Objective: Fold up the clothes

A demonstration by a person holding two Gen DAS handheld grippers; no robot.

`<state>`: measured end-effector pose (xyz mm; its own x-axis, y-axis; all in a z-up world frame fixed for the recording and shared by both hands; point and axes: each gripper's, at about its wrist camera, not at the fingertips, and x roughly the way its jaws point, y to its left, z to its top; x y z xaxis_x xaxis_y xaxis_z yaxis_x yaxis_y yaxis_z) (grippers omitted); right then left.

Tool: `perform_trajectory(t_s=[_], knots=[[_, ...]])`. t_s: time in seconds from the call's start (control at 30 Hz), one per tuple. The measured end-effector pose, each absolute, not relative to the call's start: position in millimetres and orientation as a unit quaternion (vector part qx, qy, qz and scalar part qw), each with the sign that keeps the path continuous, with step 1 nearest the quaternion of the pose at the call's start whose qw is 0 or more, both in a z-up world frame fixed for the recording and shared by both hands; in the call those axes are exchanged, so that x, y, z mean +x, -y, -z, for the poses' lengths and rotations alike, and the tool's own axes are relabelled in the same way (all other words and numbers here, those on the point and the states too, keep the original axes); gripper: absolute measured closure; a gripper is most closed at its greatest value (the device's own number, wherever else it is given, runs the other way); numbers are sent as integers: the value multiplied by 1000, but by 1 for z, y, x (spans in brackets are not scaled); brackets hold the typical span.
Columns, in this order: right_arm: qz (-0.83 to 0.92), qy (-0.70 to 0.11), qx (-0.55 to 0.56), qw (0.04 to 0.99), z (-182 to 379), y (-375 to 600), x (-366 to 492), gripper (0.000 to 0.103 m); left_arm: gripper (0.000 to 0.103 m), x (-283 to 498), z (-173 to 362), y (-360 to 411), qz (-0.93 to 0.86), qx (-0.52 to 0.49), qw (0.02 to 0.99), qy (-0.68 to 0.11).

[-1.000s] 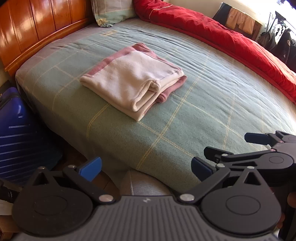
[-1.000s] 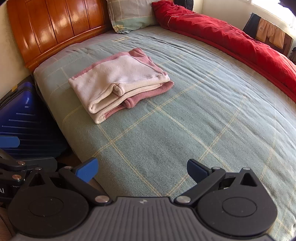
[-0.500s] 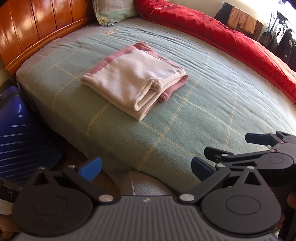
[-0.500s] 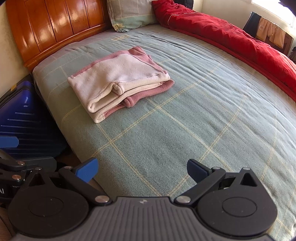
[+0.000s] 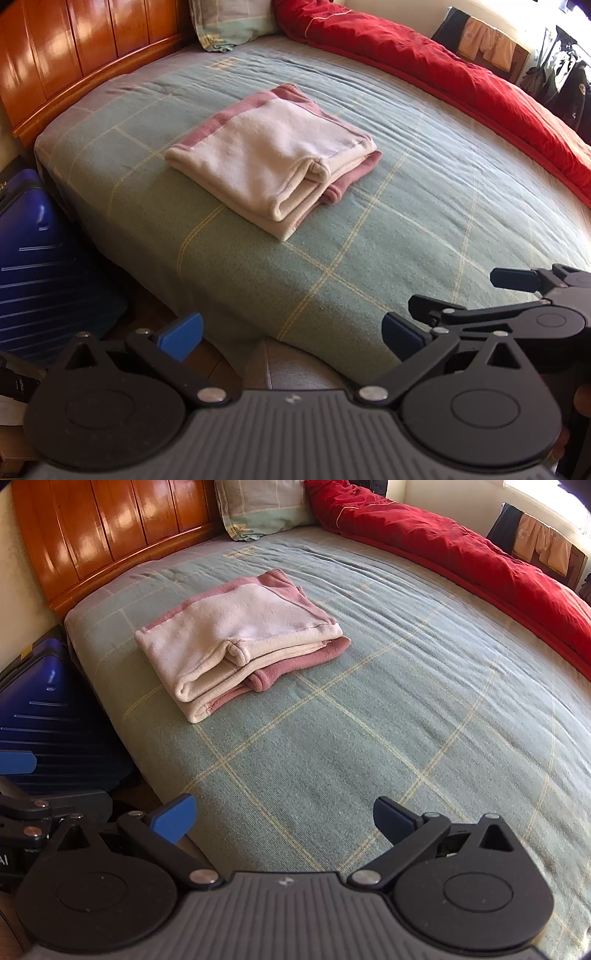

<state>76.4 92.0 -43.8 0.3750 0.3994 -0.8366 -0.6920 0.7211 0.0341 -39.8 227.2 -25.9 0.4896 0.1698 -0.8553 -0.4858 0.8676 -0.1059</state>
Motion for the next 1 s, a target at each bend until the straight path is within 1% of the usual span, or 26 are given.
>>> perform_trajectory(t_s=[1.0], knots=[[-330, -452, -167, 812, 52, -97, 78, 0, 1, -40, 31, -228, -210, -173, 839, -471]])
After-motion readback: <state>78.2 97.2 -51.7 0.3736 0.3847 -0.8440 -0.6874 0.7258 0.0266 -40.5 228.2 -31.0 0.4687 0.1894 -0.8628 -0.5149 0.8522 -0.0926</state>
